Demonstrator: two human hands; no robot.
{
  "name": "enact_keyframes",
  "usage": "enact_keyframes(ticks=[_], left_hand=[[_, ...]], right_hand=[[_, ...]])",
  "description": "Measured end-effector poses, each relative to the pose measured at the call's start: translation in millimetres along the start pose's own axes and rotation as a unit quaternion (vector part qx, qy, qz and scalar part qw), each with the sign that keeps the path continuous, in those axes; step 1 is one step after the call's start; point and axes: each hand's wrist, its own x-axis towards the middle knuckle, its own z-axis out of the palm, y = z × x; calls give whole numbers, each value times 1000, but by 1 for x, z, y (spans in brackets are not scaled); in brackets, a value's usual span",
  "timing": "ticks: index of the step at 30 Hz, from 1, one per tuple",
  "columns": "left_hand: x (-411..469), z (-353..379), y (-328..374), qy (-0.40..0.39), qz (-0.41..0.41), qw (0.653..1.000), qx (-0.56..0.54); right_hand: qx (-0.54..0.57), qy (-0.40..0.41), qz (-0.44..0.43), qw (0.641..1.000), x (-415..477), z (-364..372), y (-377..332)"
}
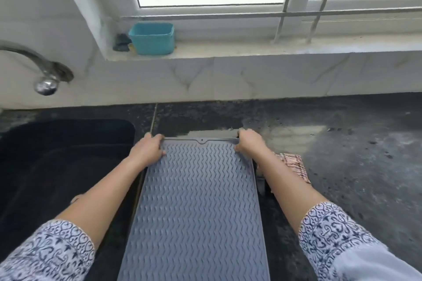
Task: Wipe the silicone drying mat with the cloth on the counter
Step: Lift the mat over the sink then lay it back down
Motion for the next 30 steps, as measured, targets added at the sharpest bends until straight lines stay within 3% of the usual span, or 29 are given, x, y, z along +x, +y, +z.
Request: enact_keyframes(ticks=[3, 6, 11, 14, 19, 24, 30], left_hand=[[-3, 9, -5, 55, -50, 986, -151], [2, 11, -3, 54, -43, 992, -108], [13, 3, -10, -15, 86, 993, -80], [6, -9, -25, -25, 179, 965, -188], [-42, -78, -82, -6, 227, 917, -327], [-111, -174, -147, 73, 235, 895, -372], [-163, -274, -200, 262, 207, 851, -406]], right_hand=[[19, -1, 20, 1000, 1, -12, -9], [35, -18, -1, 999, -10, -34, -20], [78, -1, -83, 993, -60, -82, -42], [98, 38, -128, 986, -93, -110, -69], [107, 69, -149, 981, -137, -149, -119], [97, 130, -186, 969, -166, -194, -185], [37, 233, -239, 942, -172, -228, -264]])
